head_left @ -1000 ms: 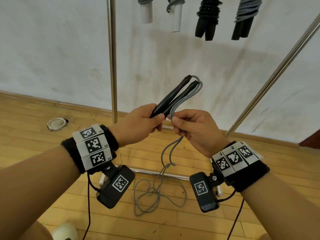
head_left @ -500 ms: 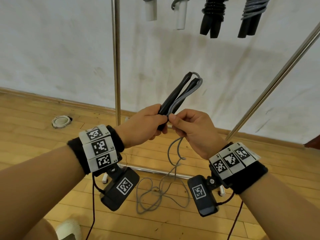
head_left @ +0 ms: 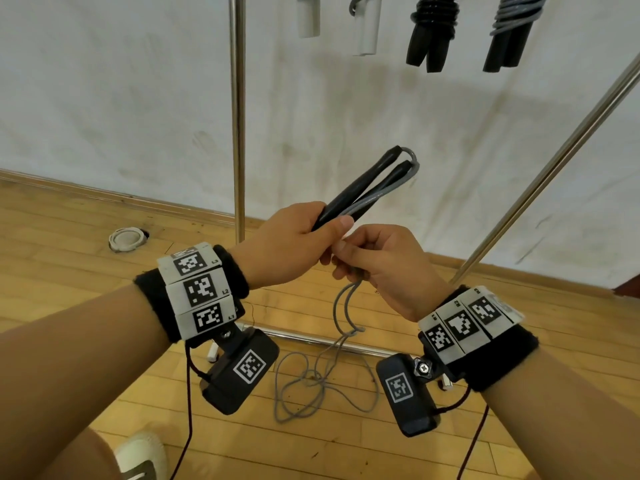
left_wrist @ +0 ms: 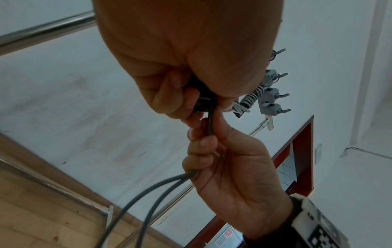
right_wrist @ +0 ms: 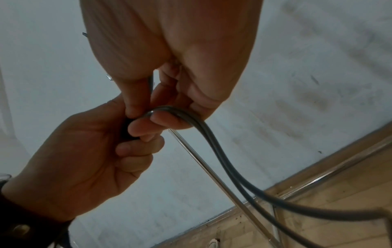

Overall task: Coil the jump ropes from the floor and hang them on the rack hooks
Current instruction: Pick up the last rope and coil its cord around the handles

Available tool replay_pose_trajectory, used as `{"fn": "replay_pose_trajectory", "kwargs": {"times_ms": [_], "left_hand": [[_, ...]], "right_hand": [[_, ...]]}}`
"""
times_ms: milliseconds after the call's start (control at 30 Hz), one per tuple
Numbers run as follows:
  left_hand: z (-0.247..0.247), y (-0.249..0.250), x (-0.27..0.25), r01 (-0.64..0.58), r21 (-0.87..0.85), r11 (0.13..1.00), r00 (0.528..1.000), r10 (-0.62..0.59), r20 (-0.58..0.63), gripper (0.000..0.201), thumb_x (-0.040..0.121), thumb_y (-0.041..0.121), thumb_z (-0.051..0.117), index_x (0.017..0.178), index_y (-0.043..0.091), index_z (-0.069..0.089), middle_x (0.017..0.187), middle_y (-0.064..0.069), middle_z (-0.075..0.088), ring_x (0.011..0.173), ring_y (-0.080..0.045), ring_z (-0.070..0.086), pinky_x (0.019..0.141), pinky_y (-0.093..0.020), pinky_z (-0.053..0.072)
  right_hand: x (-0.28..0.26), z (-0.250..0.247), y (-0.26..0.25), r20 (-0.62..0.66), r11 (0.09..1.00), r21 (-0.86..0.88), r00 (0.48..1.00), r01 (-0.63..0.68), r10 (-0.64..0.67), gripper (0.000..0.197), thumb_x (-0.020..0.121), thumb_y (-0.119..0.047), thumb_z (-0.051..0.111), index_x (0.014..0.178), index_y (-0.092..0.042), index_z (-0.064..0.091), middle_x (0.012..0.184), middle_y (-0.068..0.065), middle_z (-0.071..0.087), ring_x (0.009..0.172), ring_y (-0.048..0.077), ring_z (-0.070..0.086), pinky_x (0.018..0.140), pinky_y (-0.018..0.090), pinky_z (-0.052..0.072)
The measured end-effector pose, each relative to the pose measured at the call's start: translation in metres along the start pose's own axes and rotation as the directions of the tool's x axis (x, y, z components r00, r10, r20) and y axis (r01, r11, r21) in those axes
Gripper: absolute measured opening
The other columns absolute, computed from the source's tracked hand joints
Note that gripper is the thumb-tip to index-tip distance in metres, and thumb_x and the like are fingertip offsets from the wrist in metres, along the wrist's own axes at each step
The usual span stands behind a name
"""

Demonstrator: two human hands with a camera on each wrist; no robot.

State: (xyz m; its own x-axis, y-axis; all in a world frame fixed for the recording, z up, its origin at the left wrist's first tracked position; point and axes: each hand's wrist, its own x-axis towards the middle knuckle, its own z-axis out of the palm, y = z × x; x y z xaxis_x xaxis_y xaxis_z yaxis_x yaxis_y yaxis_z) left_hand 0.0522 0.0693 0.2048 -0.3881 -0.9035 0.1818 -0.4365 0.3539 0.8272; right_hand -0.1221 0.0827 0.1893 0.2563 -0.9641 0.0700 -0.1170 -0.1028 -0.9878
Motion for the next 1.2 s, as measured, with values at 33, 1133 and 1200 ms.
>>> {"fn": "replay_pose_trajectory", "kwargs": {"times_ms": [33, 1133, 1200], "left_hand": [[-0.001, 0.0, 0.0, -0.003, 0.012, 1.0, 1.0, 0.004, -0.009, 0.038, 0.1, 0.044, 0.046, 0.081, 0.014, 0.058, 0.057, 0.009, 0.06, 0.047, -0.003, 0.05, 0.047, -0.014, 0.039], [0.015, -0.013, -0.031, -0.295, 0.608, 0.737, 0.704, -0.262, 0.66, 0.031, 0.1, 0.052, 0.04, 0.079, 0.031, 0.047, 0.07, 0.007, 0.056, 0.054, -0.007, 0.051, 0.054, -0.026, 0.039], [0.021, -0.016, -0.029, -0.288, 0.649, 0.704, 0.718, -0.29, 0.633, 0.029, 0.101, 0.05, 0.04, 0.08, 0.031, 0.045, 0.073, 0.005, 0.057, 0.058, -0.01, 0.053, 0.054, -0.026, 0.039]], "right_hand": [[0.0, -0.001, 0.001, -0.008, 0.999, -0.035, 1.0, 0.014, -0.014, 0.018, 0.089, -0.015, 0.069, 0.079, 0.0, 0.065, 0.073, 0.014, 0.071, 0.062, 0.019, 0.067, 0.054, 0.026, 0.047], [0.004, -0.025, 0.032, 0.411, 0.666, -0.74, 0.847, 0.094, 0.337, 0.041, 0.095, -0.053, 0.052, 0.065, -0.026, 0.061, 0.046, -0.015, 0.044, 0.043, 0.002, 0.037, 0.044, 0.012, 0.03], [0.009, -0.019, 0.028, 0.375, 0.644, -0.761, 0.863, 0.079, 0.337, 0.043, 0.096, -0.052, 0.05, 0.065, -0.024, 0.059, 0.049, -0.011, 0.046, 0.041, 0.004, 0.036, 0.044, 0.015, 0.031]]}}
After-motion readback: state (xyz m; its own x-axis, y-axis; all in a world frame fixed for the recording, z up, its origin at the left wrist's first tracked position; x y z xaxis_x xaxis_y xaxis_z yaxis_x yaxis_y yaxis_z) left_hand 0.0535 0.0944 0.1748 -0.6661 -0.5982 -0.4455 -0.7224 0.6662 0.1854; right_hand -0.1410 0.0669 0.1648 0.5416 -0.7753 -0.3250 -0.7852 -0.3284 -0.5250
